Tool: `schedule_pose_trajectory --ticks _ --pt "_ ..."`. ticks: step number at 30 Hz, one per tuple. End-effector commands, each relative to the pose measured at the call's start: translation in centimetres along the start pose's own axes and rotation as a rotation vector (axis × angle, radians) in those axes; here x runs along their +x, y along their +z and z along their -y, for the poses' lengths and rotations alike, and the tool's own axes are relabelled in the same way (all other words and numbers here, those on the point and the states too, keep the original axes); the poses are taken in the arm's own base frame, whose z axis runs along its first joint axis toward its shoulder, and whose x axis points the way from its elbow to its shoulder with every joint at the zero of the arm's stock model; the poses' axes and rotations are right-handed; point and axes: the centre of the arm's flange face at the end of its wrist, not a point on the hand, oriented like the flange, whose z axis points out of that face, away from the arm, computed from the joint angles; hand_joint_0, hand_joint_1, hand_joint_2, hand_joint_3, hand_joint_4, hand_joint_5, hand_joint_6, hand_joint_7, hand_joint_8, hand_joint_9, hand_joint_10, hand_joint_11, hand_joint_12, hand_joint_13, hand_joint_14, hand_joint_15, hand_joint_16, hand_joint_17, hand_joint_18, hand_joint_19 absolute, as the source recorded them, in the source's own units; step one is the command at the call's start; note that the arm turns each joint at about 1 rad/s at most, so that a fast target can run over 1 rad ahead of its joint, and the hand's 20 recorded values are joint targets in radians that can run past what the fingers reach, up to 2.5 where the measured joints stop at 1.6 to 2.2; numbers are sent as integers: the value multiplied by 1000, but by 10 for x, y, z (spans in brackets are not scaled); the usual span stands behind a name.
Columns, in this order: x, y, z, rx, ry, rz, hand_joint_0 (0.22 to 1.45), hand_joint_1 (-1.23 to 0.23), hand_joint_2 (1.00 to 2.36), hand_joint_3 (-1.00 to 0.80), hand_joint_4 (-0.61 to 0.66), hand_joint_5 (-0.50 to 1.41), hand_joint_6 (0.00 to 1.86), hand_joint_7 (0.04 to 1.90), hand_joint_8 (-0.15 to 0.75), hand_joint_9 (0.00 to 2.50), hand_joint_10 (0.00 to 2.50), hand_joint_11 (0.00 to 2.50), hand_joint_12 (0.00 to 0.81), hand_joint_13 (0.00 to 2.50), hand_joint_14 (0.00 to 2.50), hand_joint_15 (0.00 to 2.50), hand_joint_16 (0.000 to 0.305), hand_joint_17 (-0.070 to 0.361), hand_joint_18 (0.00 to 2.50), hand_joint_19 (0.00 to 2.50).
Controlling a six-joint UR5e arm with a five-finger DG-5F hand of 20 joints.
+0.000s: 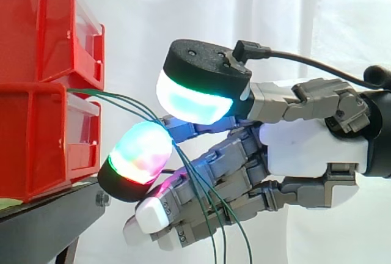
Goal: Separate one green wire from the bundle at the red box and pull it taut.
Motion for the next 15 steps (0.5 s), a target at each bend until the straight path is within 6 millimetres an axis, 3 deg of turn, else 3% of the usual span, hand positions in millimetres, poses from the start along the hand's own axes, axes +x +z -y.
schedule_pose_trajectory --ticks 1,15 --pt "-1 0 1 4 -6 4 577 -606 1007 -425 193 -87 502 1268 293 746 9 226 392 540 9 233 62 140 402 238" --pt "0 2 17 -1 -1 12 562 -589 1006 -437 272 -134 504 948 292 719 8 218 397 531 9 232 63 142 422 250"
